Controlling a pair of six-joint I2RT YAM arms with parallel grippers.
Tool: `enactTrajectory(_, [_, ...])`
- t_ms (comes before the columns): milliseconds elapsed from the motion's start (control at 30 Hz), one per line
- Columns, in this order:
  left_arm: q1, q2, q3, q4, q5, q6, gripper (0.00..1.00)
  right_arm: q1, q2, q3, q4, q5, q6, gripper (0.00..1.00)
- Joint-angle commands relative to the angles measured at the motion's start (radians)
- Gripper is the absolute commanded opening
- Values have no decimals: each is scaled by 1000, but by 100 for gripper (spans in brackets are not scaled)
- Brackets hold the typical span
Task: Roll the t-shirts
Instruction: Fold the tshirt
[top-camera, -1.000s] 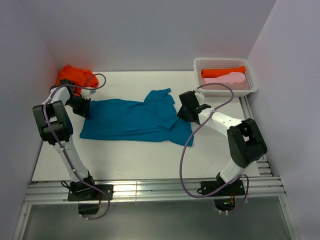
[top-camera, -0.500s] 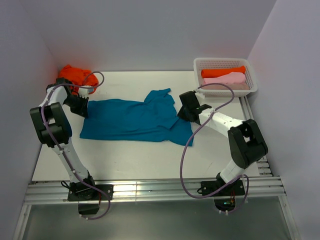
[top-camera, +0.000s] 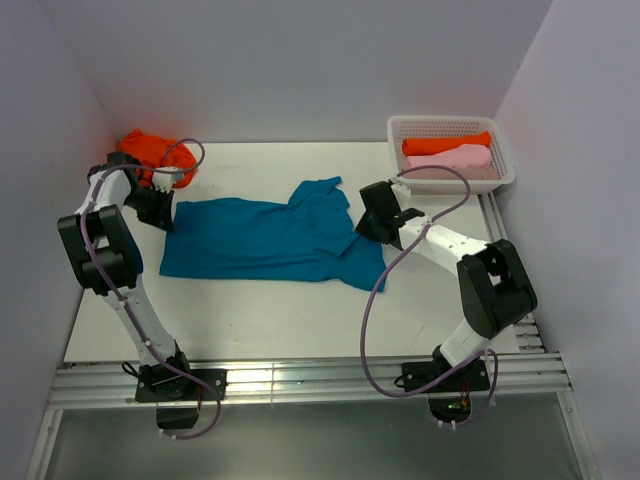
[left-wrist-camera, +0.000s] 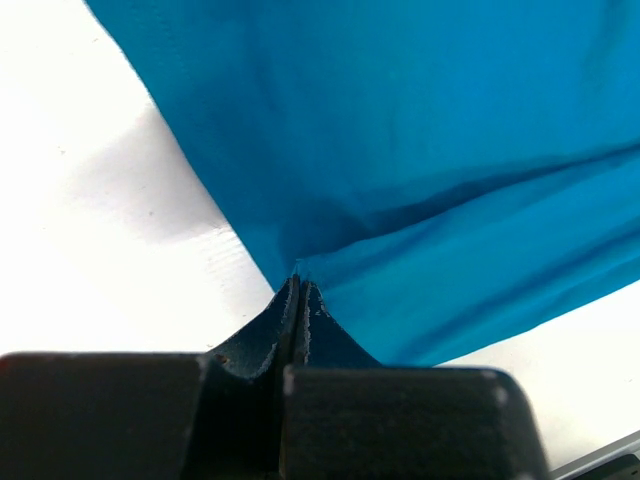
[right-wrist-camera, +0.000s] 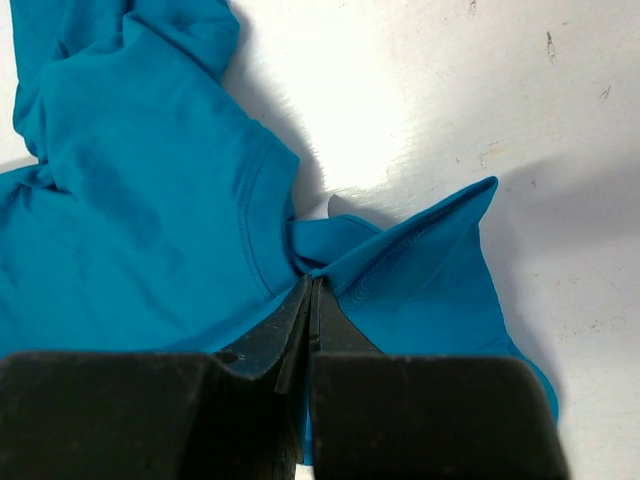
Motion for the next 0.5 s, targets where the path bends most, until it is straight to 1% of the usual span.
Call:
enactTrajectory(0, [12,-40,43,-8,26,2,0,-19,-32,17,12,28,-18,0])
enactTrajectory(467, [24,-19,55,3,37,-13,0,-30,-30,20,12,27,-22,0])
